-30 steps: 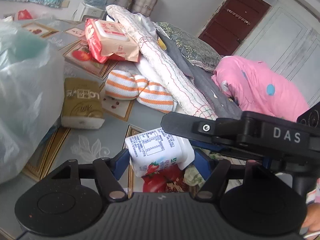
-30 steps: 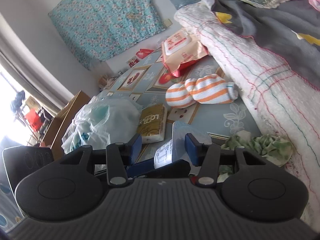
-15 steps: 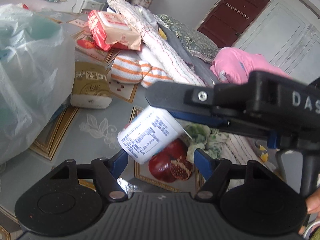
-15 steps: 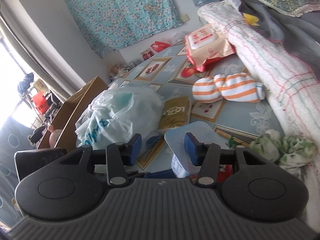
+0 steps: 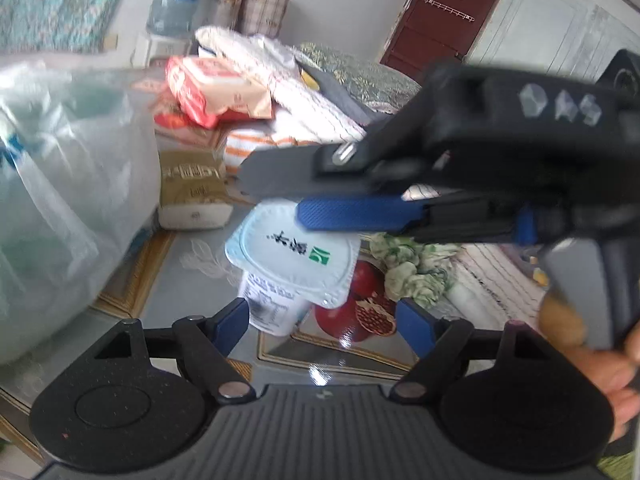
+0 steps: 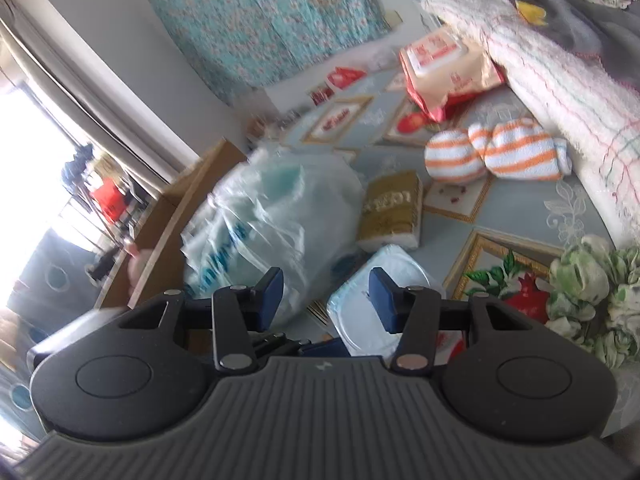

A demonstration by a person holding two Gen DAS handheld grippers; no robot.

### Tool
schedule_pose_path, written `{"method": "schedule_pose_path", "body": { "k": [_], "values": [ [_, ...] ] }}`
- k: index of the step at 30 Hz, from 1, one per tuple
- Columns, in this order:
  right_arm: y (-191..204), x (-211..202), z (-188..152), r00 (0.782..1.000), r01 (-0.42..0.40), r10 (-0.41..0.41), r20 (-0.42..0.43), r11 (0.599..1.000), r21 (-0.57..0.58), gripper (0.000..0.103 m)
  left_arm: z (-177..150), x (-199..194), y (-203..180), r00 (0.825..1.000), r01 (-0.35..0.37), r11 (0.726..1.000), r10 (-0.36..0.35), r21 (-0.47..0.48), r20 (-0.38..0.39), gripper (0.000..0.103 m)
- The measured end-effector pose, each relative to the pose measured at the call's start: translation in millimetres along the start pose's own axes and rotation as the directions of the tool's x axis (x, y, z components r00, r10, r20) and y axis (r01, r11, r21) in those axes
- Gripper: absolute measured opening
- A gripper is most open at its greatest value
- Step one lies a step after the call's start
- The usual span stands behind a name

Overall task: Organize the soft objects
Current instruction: 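Close the right gripper on the yogurt cup and lift it, then carry the white yogurt cup in the right gripper over the cardboard box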

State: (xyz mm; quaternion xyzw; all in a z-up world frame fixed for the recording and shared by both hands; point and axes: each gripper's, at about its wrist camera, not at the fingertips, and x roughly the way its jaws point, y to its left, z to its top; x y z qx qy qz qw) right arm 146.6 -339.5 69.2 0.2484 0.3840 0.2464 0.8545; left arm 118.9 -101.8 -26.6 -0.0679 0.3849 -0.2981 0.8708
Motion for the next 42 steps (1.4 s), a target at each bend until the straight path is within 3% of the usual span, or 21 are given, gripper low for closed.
{"method": "schedule_pose_path", "body": {
  "k": [5, 10, 16, 21, 23, 35, 42],
  "values": [
    [-7.6, -18.0, 9.9, 0.995, 0.048, -0.047, 0.094, 0.999, -0.015, 0.049, 1.6, 5.1, -6.5, 0.996, -0.088, 0.994, 0.086, 0.065, 0.037, 0.081],
    [-32.9, -1.0, 9.8, 0.996, 0.066, -0.069, 0.054, 0.997, 0.048, 0.048, 1.3, 16.5, -5.3, 0.989, -0.140, 0.986, 0.137, 0.086, 0.046, 0.079],
    [-49.1, 21.5, 6.2, 1.000, 0.011, -0.010, -0.013, 0.995, 0.100, 0.045, 3.8, 23.5, -6.6, 0.985, -0.163, 0.982, 0.156, 0.100, 0.076, 0.064],
    [-50.8, 24.2, -0.3, 1.000, -0.013, 0.016, -0.023, 0.993, 0.113, 0.036, 6.6, 21.8, -4.9, 0.985, -0.152, 0.985, 0.144, 0.087, 0.095, 0.056],
    [-49.8, 23.1, -2.5, 1.000, -0.006, 0.008, -0.017, 0.994, 0.111, 0.032, 5.4, 21.3, -5.4, 0.984, -0.153, 0.984, 0.145, 0.086, 0.099, 0.056],
    [-28.3, -0.7, -7.5, 0.999, -0.024, 0.022, 0.029, 0.997, 0.069, 0.031, 4.2, -6.1, -20.9, 0.973, -0.181, 0.976, 0.160, 0.118, 0.168, 0.055],
    [9.4, -17.8, -2.5, 0.995, -0.074, 0.075, 0.064, 0.997, -0.022, 0.031, 8.7, -42.5, -28.8, 0.945, -0.244, 0.962, 0.208, 0.120, 0.254, 0.055]
  ]
}}
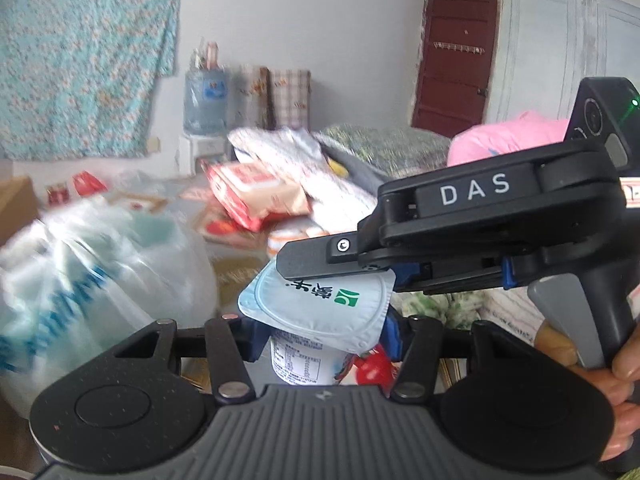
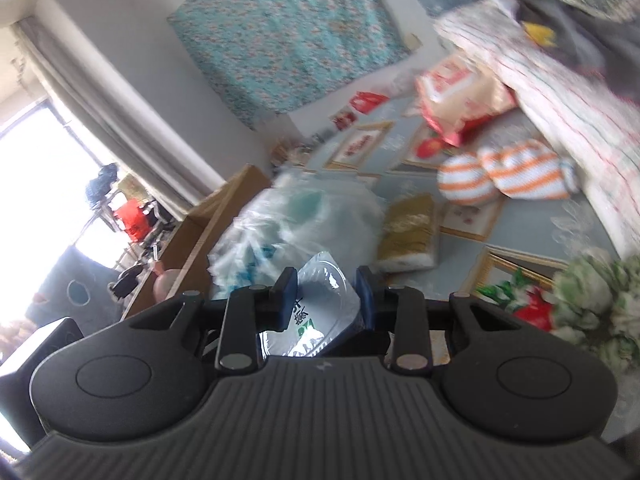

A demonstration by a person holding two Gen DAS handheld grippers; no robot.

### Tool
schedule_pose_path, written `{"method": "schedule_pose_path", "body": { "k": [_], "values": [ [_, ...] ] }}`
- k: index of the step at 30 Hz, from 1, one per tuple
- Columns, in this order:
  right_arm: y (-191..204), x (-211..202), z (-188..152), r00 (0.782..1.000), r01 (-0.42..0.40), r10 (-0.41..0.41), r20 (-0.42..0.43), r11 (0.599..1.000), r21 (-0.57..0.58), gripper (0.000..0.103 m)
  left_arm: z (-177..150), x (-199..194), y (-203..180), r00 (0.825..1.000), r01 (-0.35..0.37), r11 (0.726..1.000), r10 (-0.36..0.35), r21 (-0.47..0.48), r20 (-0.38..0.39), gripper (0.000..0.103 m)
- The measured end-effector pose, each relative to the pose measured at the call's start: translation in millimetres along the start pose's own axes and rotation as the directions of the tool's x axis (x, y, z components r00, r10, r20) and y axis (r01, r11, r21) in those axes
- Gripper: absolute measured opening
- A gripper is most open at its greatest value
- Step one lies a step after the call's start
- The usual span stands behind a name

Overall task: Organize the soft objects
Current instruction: 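Carry the white yogurt cup in the right gripper over the cardboard box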

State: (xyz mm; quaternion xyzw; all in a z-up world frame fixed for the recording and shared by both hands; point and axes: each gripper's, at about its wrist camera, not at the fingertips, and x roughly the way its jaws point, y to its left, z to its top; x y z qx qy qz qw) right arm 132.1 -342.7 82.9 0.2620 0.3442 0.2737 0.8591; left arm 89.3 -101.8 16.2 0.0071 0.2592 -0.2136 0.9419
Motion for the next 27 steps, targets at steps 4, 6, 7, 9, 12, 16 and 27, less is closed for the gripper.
{"method": "schedule_pose_path", "body": {
  "k": [4, 6, 7, 9, 12, 16, 27],
  "values": [
    [37.9, 1.8, 11.1, 0.998, -0.069, 0.069, -0.009, 0.994, -0.088, 0.031, 13.7, -31.1, 12.0, 0.996, -0.067, 0.998, 0.068, -0.014, 0.059, 0.055],
    [61.1, 8.5, 18.6, 0.993, -0.117, 0.114, -0.030, 0.983, -0.138, 0.031, 20.5, -49.3, 21.5, 0.989, -0.119, 0.993, 0.121, -0.028, 0.087, 0.055],
    [73.4, 13.4, 22.1, 0.990, -0.142, 0.137, -0.044, 0.977, -0.162, 0.031, 24.4, -57.6, 26.0, 0.984, -0.147, 0.988, 0.150, -0.037, 0.098, 0.055],
    [100.6, 26.2, 28.1, 0.979, -0.197, 0.184, -0.083, 0.958, -0.209, 0.031, 30.4, -75.4, 39.2, 0.970, -0.209, 0.976, 0.215, -0.063, 0.112, 0.055],
    [144.5, 55.0, 37.5, 0.954, -0.288, 0.251, -0.165, 0.920, -0.266, 0.031, 38.0, -103.6, 67.3, 0.945, -0.294, 0.949, 0.306, -0.113, 0.114, 0.055],
    [200.3, 112.3, 46.4, 0.894, -0.400, 0.313, -0.322, 0.880, -0.257, 0.032, 46.2, -135.1, 115.0, 0.916, -0.378, 0.906, 0.396, -0.191, 0.064, 0.055],
    [315.3, 299.3, 13.5, 0.674, -0.450, 0.269, -0.688, 0.888, -0.093, 0.032, 29.2, -153.2, 265.1, 0.839, -0.545, 0.759, 0.489, -0.356, -0.239, 0.055]
  ]
}}
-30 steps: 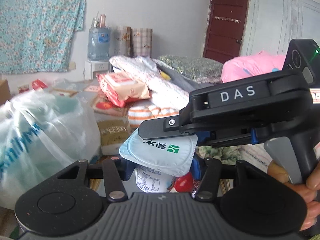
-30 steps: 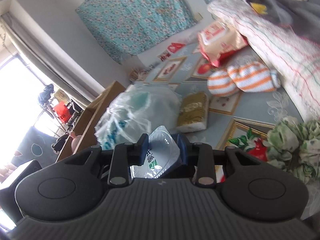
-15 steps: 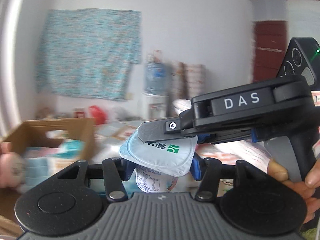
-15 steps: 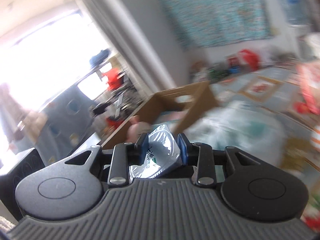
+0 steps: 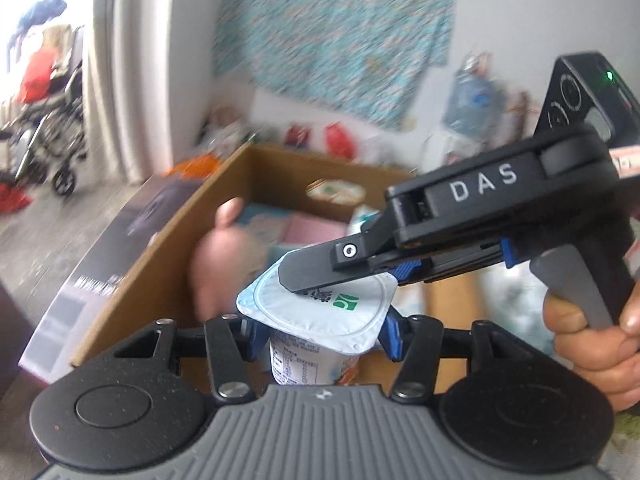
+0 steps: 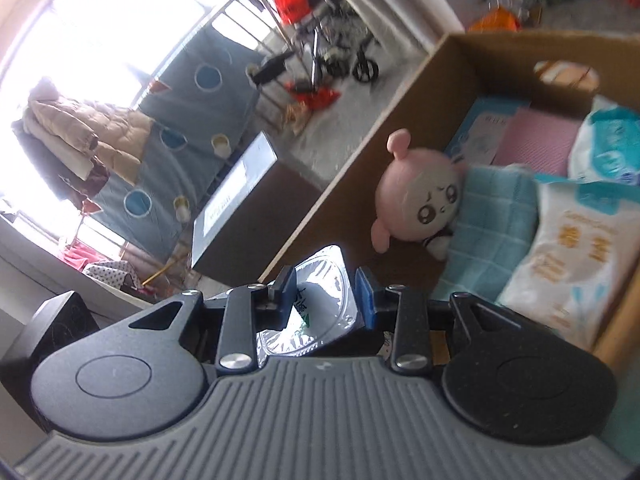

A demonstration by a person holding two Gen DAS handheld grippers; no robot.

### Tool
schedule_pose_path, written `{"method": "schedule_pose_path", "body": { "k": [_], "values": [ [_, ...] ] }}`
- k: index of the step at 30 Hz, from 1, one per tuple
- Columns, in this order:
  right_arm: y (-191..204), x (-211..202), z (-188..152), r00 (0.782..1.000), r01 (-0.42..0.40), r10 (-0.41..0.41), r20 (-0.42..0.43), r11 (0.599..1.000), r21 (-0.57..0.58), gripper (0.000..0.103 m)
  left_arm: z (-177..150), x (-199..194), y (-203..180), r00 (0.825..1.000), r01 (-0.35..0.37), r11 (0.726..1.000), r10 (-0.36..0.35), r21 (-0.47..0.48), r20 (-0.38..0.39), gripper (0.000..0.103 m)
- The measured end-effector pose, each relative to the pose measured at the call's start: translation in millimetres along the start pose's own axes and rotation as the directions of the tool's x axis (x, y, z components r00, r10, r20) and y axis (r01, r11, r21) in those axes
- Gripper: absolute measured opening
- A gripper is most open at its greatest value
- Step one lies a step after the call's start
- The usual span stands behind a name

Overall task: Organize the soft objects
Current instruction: 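Carry the white yogurt cup in the right gripper over the cardboard box, then lower the yogurt cup into the box and open the right gripper, then move the right gripper back to the orange-and-white striped cloth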

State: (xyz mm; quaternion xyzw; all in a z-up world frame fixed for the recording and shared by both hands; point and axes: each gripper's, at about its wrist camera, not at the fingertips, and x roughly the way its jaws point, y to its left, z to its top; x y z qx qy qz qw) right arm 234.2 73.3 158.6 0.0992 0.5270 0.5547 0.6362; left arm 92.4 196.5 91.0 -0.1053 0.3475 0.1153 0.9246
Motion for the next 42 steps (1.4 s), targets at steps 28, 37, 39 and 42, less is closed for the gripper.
{"method": "schedule_pose_path", "body": {
  "k": [28, 37, 39, 42],
  "values": [
    [-58.3, 99.3, 10.4, 0.988, -0.007, 0.047, -0.148, 0.965, 0.262, 0.036, 0.1, -6.5, 64.3, 0.996, -0.071, 0.996, 0.069, -0.044, -0.054, 0.082],
    [-43.4, -11.2, -30.8, 0.995, -0.059, 0.047, 0.082, 0.986, 0.156, 0.059, -14.2, -48.7, 6.4, 0.995, 0.027, 0.998, -0.033, 0.061, 0.092, 0.094],
    [-43.2, -45.2, -45.5, 0.989, -0.049, 0.031, 0.146, 0.991, 0.127, 0.063, -19.1, -54.4, -12.1, 0.991, 0.079, 0.994, -0.086, 0.074, 0.099, 0.094],
    [-46.4, -99.6, -67.9, 0.971, -0.022, -0.001, 0.240, 0.995, 0.094, 0.068, -26.4, -60.2, -42.0, 0.981, 0.151, 0.984, -0.161, 0.098, 0.105, 0.095]
  ]
}}
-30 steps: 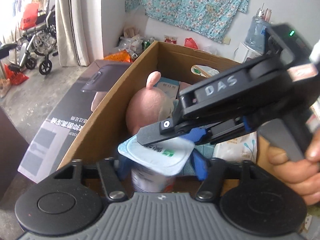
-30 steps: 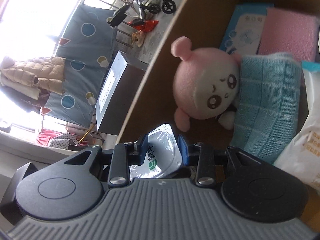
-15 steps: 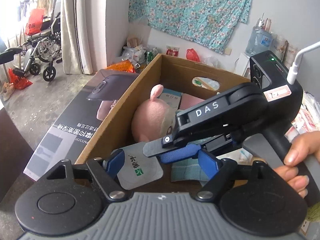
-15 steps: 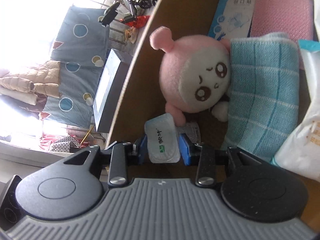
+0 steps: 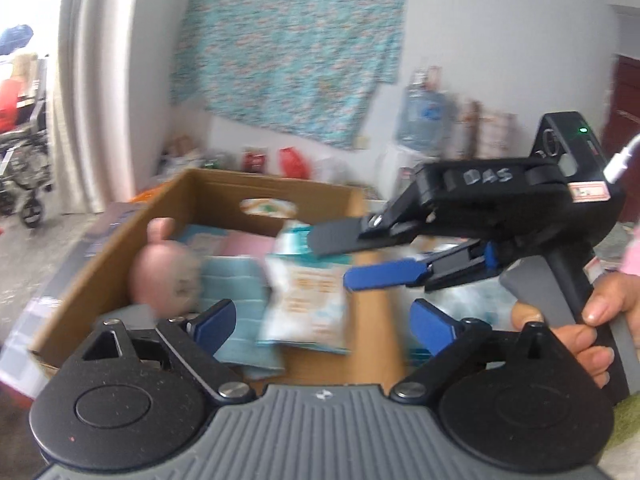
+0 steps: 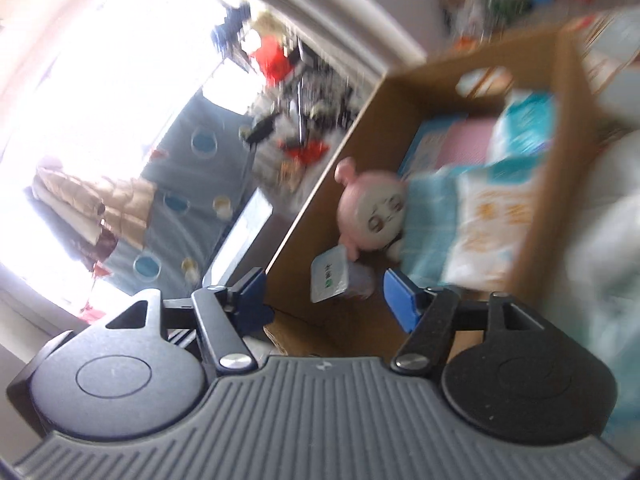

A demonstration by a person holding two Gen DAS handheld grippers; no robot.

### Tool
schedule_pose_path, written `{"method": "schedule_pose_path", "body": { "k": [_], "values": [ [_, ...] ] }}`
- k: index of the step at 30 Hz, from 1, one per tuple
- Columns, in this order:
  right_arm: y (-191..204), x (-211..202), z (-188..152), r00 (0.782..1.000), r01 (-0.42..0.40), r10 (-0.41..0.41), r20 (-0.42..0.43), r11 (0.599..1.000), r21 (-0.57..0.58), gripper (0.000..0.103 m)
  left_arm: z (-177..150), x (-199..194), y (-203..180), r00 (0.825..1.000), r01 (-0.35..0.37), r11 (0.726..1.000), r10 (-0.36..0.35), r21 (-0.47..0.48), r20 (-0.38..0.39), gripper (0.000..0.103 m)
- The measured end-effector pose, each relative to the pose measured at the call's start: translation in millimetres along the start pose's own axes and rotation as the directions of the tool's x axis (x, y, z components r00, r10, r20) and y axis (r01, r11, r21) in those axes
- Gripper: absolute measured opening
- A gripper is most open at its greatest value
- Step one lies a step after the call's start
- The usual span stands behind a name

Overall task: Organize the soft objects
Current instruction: 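Move the right gripper back to the orange-and-white striped cloth, then close the right gripper on the striped cloth and lift it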

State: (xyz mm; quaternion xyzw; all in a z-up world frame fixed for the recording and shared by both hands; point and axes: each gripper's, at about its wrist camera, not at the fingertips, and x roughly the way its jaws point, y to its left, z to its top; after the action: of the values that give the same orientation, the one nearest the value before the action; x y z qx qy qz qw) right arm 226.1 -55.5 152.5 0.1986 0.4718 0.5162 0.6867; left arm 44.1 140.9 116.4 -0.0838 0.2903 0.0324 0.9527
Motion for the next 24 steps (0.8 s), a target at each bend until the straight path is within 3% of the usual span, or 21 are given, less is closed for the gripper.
{"method": "schedule_pose_path", "body": {
  "k": [4, 7, 12, 16, 20, 22, 24],
  "values": [
    [-5.8, -76.0, -14.3, 0.990, 0.119, -0.111, 0.092, 0.989, -0.087, 0.074, -8.3, 4.0, -45.2, 0.995, 0.098, 0.994, -0.098, 0.045, 0.001, 0.096],
    [-16.3, -132.1, -25.6, 0.953, 0.283, -0.262, 0.155, 0.950, -0.131, 0.075, -18.6, 11.9, -79.1, 0.984, 0.180, 0.980, -0.180, 0.087, -0.017, 0.096],
    [-38.2, -208.5, -49.8, 0.842, 0.523, -0.480, 0.246, 0.839, -0.150, 0.080, -34.9, 34.1, -131.3, 0.955, 0.297, 0.945, -0.293, 0.136, -0.049, 0.096],
    [-68.1, -243.4, -67.2, 0.748, 0.655, -0.610, 0.261, 0.743, -0.138, 0.081, -50.5, 59.6, -168.3, 0.932, 0.363, 0.919, -0.355, 0.155, -0.077, 0.096],
    [-107.6, -254.2, -79.0, 0.662, 0.749, -0.717, 0.218, 0.645, -0.153, 0.081, -72.8, 92.4, -206.9, 0.944, 0.328, 0.918, -0.310, 0.223, -0.113, 0.095],
    [-128.5, -249.9, -78.9, 0.620, 0.784, -0.761, 0.191, 0.594, -0.178, 0.081, -82.2, 108.9, -219.0, 0.938, 0.341, 0.909, -0.314, 0.238, -0.145, 0.092],
    [-147.7, -238.5, -75.9, 0.596, 0.799, -0.787, 0.160, 0.561, -0.218, 0.081, -91.0, 122.3, -226.6, 0.931, 0.356, 0.903, -0.319, 0.239, -0.180, 0.091]
  ]
}}
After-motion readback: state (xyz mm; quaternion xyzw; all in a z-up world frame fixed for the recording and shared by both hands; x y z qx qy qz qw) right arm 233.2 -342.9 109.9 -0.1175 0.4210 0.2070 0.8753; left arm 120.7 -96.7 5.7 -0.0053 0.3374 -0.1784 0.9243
